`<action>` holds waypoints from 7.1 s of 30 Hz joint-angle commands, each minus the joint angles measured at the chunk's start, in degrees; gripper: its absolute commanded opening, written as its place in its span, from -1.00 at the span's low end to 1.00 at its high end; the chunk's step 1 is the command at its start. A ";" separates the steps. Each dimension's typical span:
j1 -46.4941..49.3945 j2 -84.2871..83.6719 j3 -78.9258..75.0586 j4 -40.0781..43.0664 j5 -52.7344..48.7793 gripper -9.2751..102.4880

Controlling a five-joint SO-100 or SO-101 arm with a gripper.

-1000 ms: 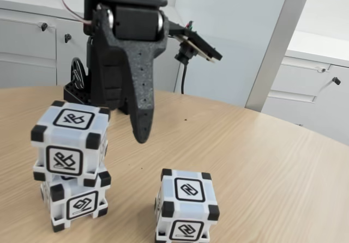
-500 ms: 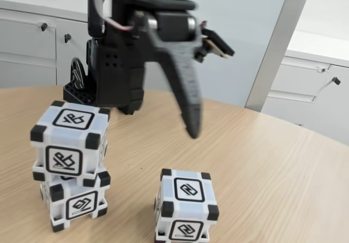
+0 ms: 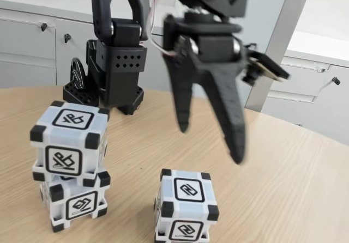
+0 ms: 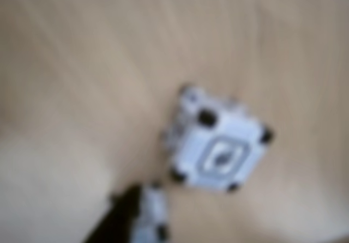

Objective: Stack cubes from left to right.

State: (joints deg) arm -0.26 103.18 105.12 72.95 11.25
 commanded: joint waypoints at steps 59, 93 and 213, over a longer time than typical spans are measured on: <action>1.49 -23.55 -1.32 -14.33 19.07 -0.37; 1.49 16.79 -1.05 -0.88 16.88 -0.49; 30.41 18.81 -7.47 15.56 10.90 -0.39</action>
State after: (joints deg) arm 29.71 121.90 100.63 88.42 22.15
